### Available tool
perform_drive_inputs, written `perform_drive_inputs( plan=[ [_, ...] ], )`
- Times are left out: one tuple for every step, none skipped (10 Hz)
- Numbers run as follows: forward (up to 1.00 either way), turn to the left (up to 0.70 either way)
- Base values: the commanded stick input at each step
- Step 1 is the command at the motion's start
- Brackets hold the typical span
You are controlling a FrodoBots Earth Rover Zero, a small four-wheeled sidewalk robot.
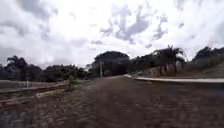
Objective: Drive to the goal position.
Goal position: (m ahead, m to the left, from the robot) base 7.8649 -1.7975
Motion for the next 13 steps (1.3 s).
perform_drive_inputs(
  plan=[
    [0.85, 0.00],
    [0.85, 0.00],
    [0.85, 0.00],
    [0.85, -0.23],
    [0.85, -0.27],
    [0.85, -0.07],
    [0.85, 0.00],
    [0.85, 0.00],
    [0.85, 0.00],
    [0.85, 0.00],
    [0.85, 0.00],
    [0.85, 0.00],
    [0.85, 0.00]
  ],
)
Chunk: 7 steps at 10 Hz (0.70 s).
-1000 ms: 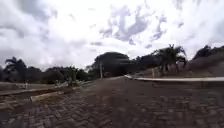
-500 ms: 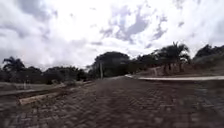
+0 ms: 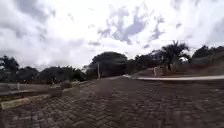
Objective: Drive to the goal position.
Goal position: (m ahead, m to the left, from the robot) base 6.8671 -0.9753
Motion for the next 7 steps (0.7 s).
perform_drive_inputs(
  plan=[
    [0.85, 0.00],
    [0.85, 0.00],
    [0.85, 0.00],
    [0.85, 0.00],
    [0.85, 0.00],
    [0.85, 0.00],
    [0.85, 0.00]
  ],
)
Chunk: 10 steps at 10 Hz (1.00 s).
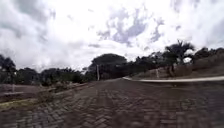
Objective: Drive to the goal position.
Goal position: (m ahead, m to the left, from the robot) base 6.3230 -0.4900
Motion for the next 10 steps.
perform_drive_inputs(
  plan=[
    [0.85, 0.00],
    [0.85, 0.00],
    [0.85, 0.00],
    [0.85, 0.00],
    [0.85, 0.00],
    [0.85, 0.00],
    [0.85, 0.00],
    [0.85, -0.02],
    [0.85, -0.24],
    [0.85, -0.27]
  ],
)
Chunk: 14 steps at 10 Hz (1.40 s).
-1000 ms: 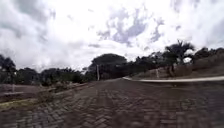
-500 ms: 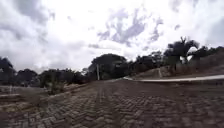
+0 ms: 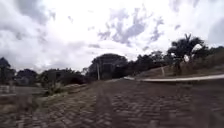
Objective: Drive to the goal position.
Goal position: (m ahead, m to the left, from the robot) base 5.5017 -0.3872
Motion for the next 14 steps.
perform_drive_inputs(
  plan=[
    [0.85, -0.01],
    [0.85, 0.00],
    [0.85, 0.00],
    [0.85, 0.00],
    [0.85, 0.00],
    [0.85, 0.00],
    [0.85, 0.00],
    [0.85, -0.20],
    [0.85, -0.08],
    [0.85, 0.00],
    [0.85, 0.00],
    [0.85, 0.00],
    [0.85, 0.00],
    [0.85, 0.00]
  ],
)
